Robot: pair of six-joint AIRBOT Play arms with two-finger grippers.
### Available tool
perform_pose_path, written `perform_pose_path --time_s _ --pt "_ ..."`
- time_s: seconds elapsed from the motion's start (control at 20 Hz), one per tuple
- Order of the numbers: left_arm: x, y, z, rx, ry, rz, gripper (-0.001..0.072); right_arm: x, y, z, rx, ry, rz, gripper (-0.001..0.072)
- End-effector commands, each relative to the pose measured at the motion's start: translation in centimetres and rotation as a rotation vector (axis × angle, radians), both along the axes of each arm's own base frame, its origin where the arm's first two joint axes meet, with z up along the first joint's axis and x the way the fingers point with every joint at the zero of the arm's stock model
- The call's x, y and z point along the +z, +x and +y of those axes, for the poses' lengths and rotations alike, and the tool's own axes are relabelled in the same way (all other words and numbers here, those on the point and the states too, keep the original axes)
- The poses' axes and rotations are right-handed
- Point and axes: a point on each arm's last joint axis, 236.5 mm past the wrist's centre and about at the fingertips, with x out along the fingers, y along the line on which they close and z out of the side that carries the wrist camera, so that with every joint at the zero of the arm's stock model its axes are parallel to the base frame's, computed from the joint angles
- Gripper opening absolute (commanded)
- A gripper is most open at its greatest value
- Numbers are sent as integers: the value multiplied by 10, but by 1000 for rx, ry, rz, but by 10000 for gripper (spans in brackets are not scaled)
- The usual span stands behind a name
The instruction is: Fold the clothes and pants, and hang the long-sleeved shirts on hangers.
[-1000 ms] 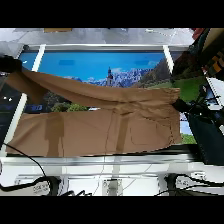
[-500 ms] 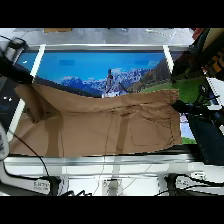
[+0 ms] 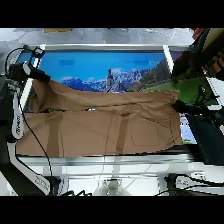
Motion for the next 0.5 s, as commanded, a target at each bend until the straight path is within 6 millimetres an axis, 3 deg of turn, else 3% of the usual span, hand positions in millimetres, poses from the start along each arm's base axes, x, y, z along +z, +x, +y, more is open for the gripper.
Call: perform_pose_path --time_s 0.0,0.05,0.2,0.25,0.3,0.35,0.4,0.45 --pt "22 27 4 -4 29 -157 661 0 -2 5 16 16 8 35" --pt "21 26 6 0 28 -154 704 0 -4 7 23 22 13 34" --pt "24 19 12 25 11 -136 695 0 -5 10 33 31 19 35" --pt "25 14 16 72 -28 -125 617 0 -5 10 33 30 18 34" --pt "27 4 24 161 -105 -111 424 0 -5 10 33 31 19 35" --pt "30 -7 32 252 -184 -99 316 0 -5 10 34 30 19 35" --pt "32 -20 45 338 -245 -80 288 0 -6 10 33 30 19 35" --pt "30 -35 59 400 -274 -41 170 0 -6 10 33 30 19 35"
